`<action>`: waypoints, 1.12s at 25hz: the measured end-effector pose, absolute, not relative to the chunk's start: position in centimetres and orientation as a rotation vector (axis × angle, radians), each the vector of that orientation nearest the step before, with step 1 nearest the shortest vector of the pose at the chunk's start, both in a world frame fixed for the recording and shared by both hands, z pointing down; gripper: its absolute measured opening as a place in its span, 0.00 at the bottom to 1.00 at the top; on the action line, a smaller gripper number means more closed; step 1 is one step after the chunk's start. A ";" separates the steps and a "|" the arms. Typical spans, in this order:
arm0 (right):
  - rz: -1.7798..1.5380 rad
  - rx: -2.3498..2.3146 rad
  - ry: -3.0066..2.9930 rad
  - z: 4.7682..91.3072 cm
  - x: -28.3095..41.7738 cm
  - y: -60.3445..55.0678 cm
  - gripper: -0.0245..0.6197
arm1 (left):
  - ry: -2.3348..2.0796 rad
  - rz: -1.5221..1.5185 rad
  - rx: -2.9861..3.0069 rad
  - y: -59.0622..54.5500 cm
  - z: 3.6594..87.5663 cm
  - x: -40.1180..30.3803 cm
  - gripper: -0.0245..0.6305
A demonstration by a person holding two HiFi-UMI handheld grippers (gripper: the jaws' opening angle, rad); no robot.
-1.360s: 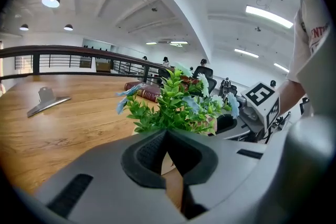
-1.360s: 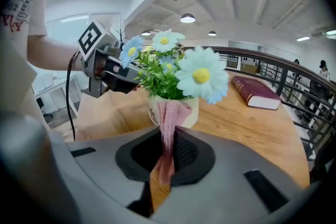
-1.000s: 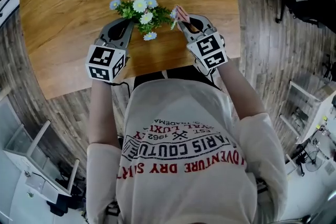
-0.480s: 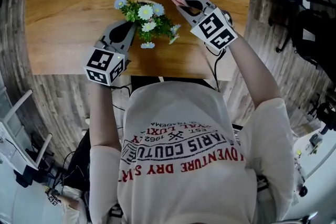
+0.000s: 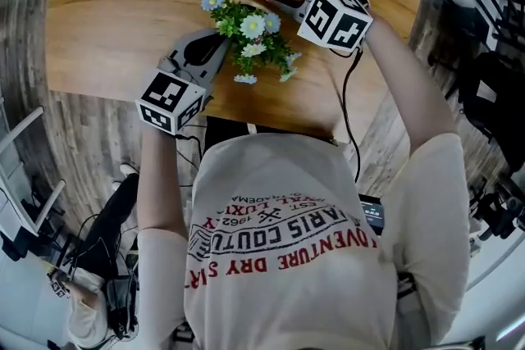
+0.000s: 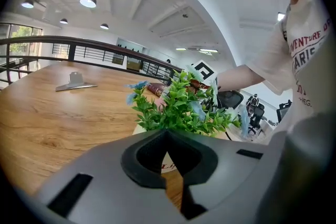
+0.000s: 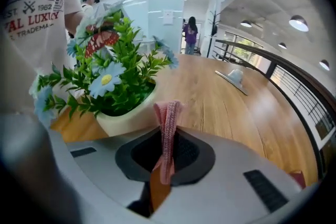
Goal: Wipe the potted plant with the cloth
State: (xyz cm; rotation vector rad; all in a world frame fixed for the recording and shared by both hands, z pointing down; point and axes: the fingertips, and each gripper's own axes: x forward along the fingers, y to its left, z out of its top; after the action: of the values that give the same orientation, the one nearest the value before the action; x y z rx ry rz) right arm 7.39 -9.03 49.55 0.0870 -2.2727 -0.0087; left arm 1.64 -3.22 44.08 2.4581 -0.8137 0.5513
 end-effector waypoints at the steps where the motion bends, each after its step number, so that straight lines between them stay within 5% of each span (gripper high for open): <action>1: -0.041 0.046 -2.254 49.9 7.2 -9.1 0.10 | -0.816 0.544 2.456 -3.3 44.1 1.7 0.06; 15: -0.435 -0.299 -2.057 50.4 6.0 -7.9 0.10 | -0.878 0.487 2.414 -3.1 43.9 1.4 0.06; 28: -0.202 -0.250 -2.052 50.8 8.8 -6.7 0.10 | -0.893 0.511 2.423 -3.3 44.1 2.3 0.06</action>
State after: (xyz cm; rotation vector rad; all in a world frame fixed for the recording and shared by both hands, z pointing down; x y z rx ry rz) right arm 8.76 -6.71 50.75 -0.2497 -2.0520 -0.2018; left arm 2.27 -3.26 44.13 2.4231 -0.8934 0.5106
